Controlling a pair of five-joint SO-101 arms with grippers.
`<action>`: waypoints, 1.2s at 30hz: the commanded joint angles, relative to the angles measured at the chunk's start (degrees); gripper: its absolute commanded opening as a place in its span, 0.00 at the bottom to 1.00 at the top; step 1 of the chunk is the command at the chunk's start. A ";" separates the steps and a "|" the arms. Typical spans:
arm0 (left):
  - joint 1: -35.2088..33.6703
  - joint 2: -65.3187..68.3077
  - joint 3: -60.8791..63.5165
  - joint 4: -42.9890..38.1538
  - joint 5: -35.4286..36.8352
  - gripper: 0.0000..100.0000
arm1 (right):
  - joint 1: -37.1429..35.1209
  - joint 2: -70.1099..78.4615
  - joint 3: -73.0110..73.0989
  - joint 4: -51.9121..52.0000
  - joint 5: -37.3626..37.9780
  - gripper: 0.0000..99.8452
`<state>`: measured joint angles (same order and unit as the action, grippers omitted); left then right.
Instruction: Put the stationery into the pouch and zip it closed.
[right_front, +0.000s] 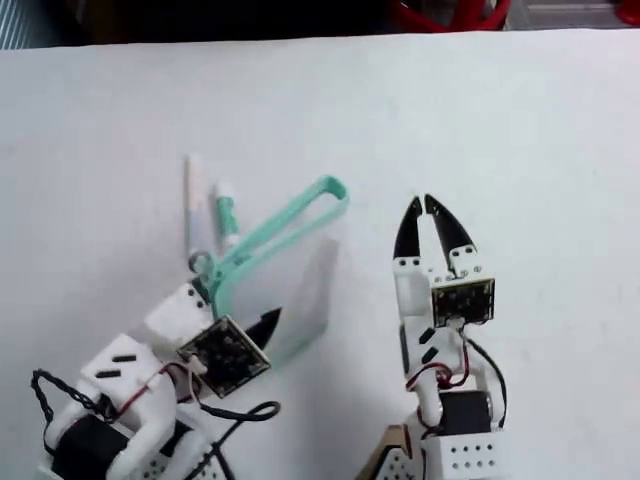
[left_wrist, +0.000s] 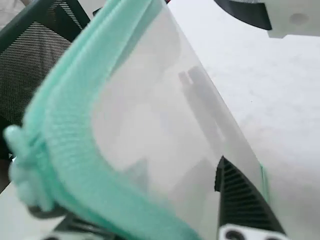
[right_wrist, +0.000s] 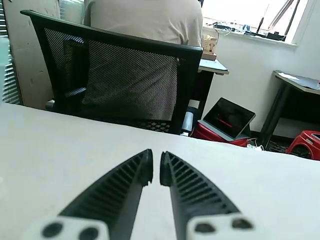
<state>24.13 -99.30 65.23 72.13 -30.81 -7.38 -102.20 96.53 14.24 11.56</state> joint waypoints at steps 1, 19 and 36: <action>1.54 0.22 -1.49 -0.09 -0.62 0.23 | -0.57 0.31 0.35 0.48 0.18 0.04; 4.18 0.57 -11.78 -5.01 1.32 0.23 | -0.57 0.31 0.35 0.48 0.18 0.04; 6.20 0.57 -17.14 -8.09 9.76 0.13 | -0.57 0.31 0.35 1.27 0.26 0.04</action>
<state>29.05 -99.30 50.81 65.54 -21.76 -7.38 -102.20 96.53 15.47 11.56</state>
